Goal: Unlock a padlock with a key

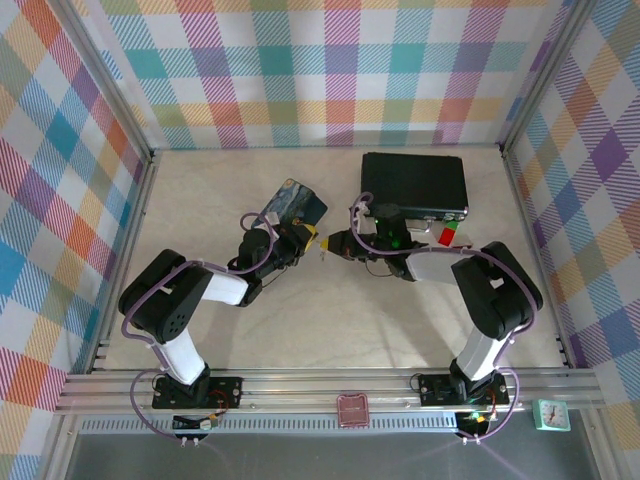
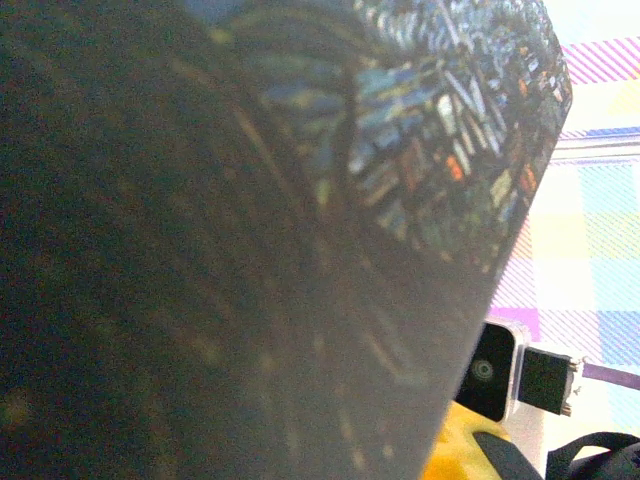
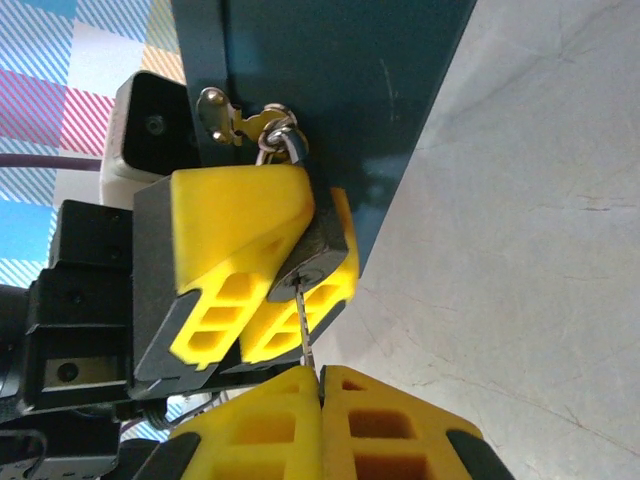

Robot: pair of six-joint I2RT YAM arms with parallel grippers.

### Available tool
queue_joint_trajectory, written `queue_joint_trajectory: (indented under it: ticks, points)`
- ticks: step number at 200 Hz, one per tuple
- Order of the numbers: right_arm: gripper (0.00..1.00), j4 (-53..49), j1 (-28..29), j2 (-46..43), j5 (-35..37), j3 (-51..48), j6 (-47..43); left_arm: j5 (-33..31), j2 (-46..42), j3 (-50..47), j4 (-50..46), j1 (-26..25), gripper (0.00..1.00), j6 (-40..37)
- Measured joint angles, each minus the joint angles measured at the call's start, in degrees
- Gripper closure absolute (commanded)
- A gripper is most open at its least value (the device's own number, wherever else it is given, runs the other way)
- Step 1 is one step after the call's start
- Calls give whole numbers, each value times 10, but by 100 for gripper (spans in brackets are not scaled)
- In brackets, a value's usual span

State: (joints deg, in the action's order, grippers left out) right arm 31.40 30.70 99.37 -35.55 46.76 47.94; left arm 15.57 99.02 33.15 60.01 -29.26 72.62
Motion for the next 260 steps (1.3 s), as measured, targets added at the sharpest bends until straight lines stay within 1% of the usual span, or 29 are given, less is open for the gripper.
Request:
queue_joint_trajectory:
  ticks: [96, 120, 171, 210, 237, 260]
  points:
    - [100, -13, -9, 7, -25, 21, 14, -16, 0, 5, 2, -11, 100, -5]
    - [100, -14, -16, 10, -37, 21, 29, -24, 1, 5, 3, -17, 100, -11]
    - [100, 1, -44, 38, -97, 31, 109, -34, 24, -1, 47, -24, 100, -9]
    - [100, 48, -53, 58, -138, 33, 193, -37, 30, -4, 67, -26, 100, -1]
    - [100, 69, -53, 63, -142, 33, 231, -44, 27, -4, 63, -26, 100, -2]
    - [100, 90, -53, 64, -134, 32, 248, -55, 7, -4, 41, -26, 100, -3]
